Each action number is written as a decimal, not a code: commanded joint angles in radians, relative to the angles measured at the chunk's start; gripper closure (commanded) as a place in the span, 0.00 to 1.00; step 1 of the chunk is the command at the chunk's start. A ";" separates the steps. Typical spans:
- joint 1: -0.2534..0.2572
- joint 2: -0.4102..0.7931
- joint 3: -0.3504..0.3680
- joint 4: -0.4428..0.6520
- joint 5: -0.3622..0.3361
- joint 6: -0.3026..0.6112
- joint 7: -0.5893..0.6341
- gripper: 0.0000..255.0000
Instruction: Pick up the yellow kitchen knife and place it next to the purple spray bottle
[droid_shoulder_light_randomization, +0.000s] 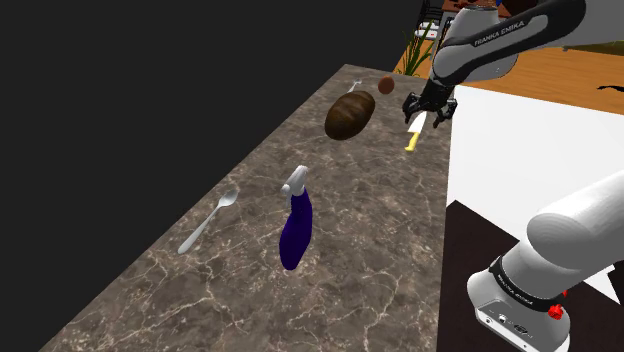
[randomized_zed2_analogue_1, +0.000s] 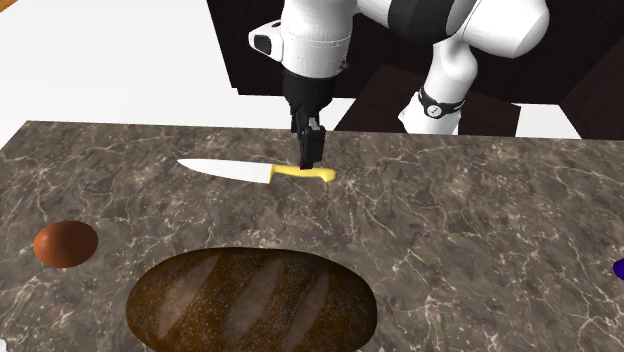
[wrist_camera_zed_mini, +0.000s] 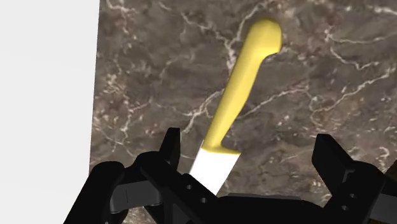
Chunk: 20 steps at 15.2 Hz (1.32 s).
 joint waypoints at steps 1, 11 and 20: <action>-0.025 0.052 -0.008 0.014 -0.015 0.058 0.053 0.00; -0.042 0.185 -0.020 0.009 -0.021 0.209 0.089 0.00; -0.042 0.185 -0.020 0.009 -0.021 0.209 0.088 1.00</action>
